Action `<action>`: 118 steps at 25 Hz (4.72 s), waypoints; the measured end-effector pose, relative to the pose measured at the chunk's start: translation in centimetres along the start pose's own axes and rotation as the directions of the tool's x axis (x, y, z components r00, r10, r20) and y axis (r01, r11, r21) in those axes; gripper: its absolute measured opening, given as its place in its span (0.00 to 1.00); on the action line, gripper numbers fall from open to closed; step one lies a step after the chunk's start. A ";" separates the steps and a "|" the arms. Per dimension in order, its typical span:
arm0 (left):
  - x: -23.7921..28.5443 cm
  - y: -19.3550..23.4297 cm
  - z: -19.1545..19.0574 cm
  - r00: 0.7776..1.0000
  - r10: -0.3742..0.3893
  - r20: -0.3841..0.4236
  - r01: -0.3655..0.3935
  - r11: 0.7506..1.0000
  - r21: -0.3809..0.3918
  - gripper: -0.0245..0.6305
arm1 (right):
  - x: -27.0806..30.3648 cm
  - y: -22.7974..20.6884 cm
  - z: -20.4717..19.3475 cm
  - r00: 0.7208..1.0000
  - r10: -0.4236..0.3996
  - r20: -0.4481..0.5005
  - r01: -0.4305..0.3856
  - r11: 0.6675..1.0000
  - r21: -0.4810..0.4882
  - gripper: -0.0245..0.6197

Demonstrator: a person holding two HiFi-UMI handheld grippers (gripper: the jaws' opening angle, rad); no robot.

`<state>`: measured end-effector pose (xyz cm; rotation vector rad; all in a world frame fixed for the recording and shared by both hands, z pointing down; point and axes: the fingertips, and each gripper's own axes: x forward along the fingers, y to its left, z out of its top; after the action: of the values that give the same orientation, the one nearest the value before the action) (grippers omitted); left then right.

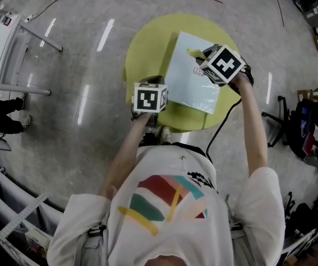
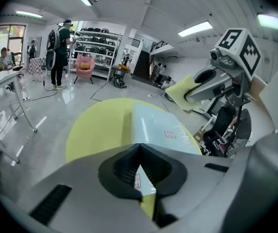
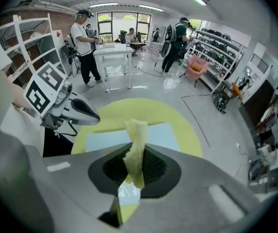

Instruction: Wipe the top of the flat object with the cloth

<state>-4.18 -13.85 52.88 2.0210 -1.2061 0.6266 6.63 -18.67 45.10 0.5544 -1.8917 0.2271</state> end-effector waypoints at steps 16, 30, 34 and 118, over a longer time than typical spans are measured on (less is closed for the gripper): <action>-1.5 2.3 -0.1 1.000 0.024 0.020 -0.023 0.999 -0.043 0.06 | 8.5 -10.8 2.5 0.983 -0.176 -0.056 0.173 0.984 -0.040 0.08; -0.9 3.3 -1.6 0.999 0.020 -0.033 -0.022 0.998 -0.062 0.06 | 15.2 -13.4 1.7 0.979 -0.111 -0.173 0.107 0.994 -0.033 0.08; -0.7 3.0 -1.7 0.999 0.009 -0.031 -0.011 0.998 -0.062 0.06 | 15.2 -13.1 1.6 0.979 -0.094 -0.184 0.091 0.996 -0.020 0.08; -3.9 7.1 -1.6 0.997 0.073 0.010 -0.073 0.997 -0.032 0.06 | 11.5 20.2 1.3 0.772 -0.218 0.598 -0.156 0.846 0.510 0.08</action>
<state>-12.34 -12.76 53.43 1.9639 -1.2934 0.6285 -7.47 -4.70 57.26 1.1659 -2.4920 0.6260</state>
